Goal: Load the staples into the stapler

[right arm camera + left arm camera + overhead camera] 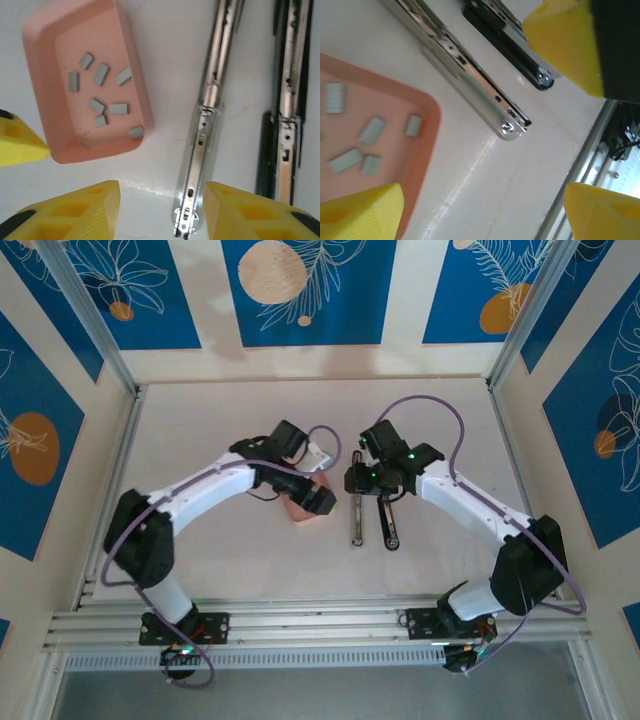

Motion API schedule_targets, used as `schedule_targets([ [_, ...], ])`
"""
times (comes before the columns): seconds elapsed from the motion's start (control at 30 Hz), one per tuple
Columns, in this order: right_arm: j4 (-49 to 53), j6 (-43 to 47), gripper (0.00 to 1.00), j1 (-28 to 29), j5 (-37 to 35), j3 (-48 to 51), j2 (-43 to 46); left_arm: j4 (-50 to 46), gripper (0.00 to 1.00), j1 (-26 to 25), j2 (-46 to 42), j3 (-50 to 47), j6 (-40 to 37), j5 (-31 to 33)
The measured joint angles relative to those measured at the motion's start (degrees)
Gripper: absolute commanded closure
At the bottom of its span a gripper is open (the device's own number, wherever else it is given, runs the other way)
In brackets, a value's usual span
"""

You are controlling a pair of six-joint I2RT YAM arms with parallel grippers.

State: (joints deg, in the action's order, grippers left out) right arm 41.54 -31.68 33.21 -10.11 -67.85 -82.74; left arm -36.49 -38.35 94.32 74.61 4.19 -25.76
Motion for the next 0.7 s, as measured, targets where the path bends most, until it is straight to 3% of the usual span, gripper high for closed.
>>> schedule_targets([
  [0.33, 3.8, -1.9, 0.55, 6.0, -0.4, -15.6, -14.6, 18.0, 0.19, 10.7, -16.2, -22.0, 11.7, 6.8],
  [0.7, 7.2, -5.4, 0.58, 8.7, 1.4, -27.8, -30.6, 35.3, 0.31, 16.0, -17.3, -35.2, 27.8, 7.6],
])
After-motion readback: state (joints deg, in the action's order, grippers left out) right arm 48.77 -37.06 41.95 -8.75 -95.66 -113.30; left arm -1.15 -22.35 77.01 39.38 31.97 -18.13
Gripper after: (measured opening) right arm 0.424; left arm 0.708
